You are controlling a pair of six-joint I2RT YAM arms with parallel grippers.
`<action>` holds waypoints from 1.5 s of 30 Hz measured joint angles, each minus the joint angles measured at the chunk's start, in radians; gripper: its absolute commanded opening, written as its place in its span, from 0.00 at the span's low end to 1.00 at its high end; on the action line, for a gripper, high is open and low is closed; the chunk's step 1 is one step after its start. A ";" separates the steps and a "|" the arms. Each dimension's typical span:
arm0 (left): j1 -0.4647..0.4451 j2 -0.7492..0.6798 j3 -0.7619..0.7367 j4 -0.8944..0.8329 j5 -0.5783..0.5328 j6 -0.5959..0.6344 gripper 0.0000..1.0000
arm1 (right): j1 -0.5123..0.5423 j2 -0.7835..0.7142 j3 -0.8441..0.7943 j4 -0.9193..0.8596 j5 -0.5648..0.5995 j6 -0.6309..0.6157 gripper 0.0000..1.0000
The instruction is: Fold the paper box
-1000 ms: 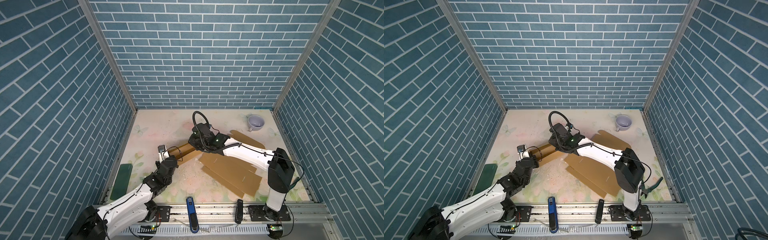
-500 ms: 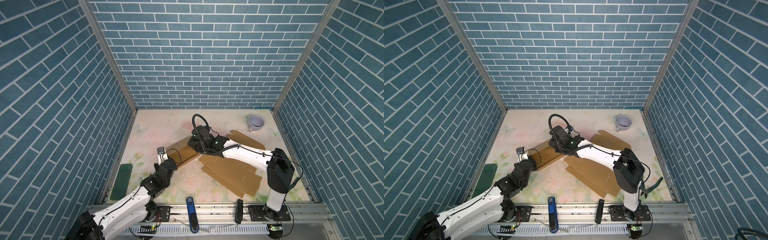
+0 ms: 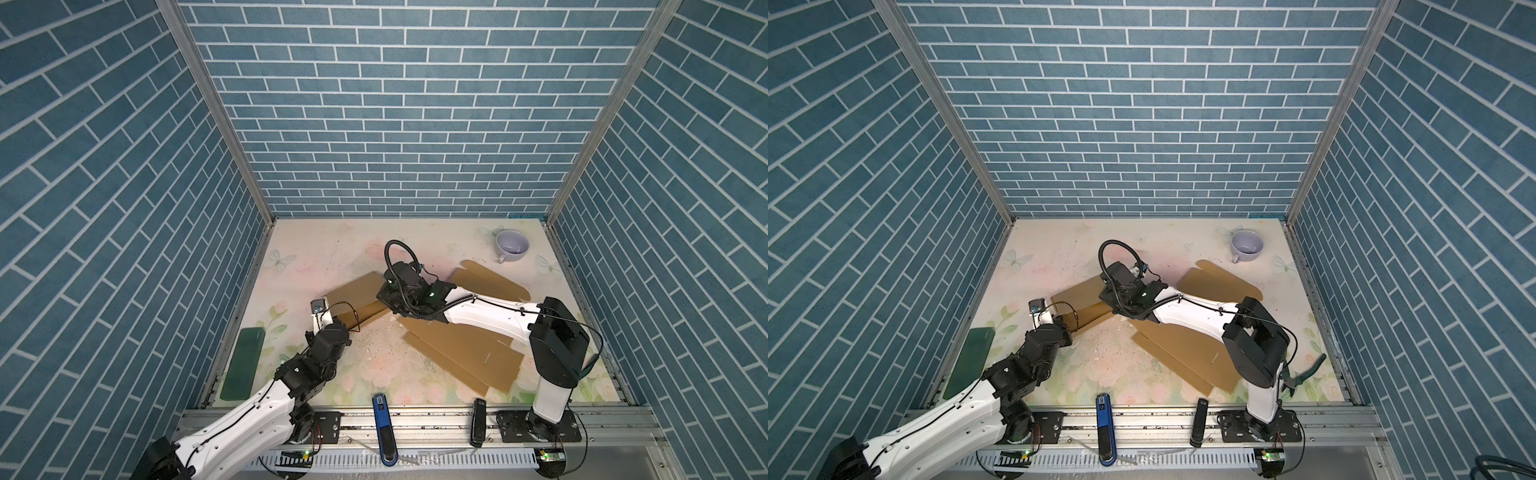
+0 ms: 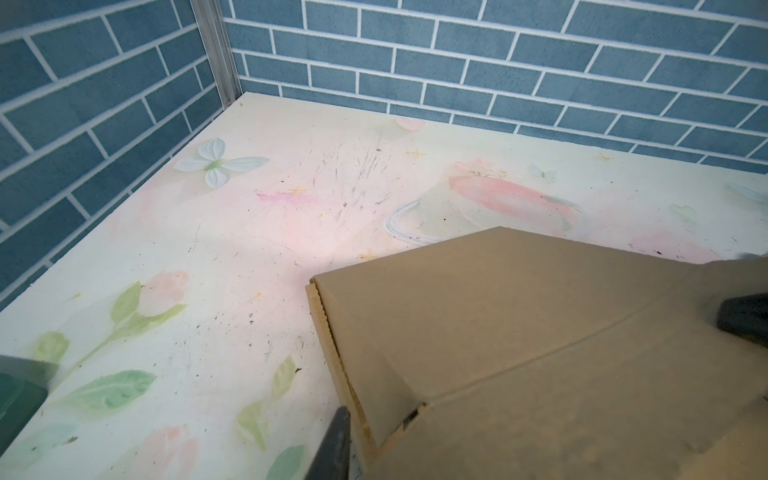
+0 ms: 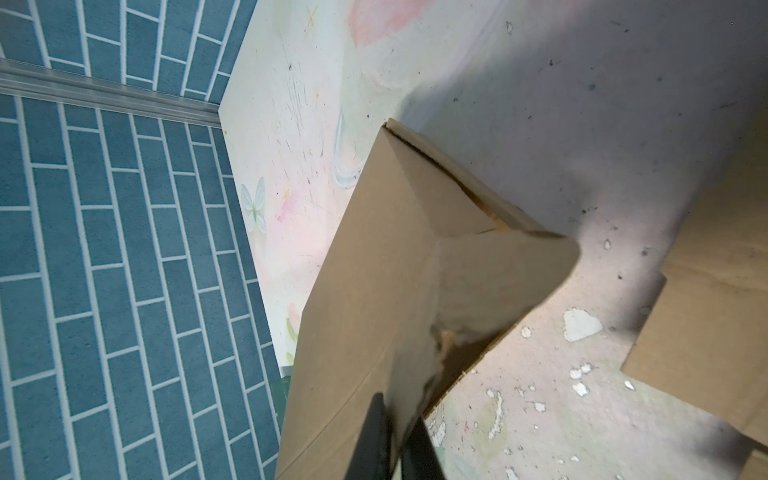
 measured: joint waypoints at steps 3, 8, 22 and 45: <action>0.000 -0.024 -0.001 -0.023 0.006 -0.011 0.29 | 0.000 0.000 -0.005 0.005 0.002 0.003 0.09; 0.000 -0.090 -0.002 -0.077 0.007 -0.037 0.34 | 0.003 0.000 -0.017 0.006 0.023 0.004 0.08; 0.000 -0.263 0.005 -0.258 0.001 -0.107 0.42 | 0.008 0.000 -0.043 0.011 0.032 0.004 0.08; 0.112 0.040 0.169 -0.367 0.124 -0.235 0.60 | 0.010 -0.023 -0.220 0.060 -0.026 -0.021 0.35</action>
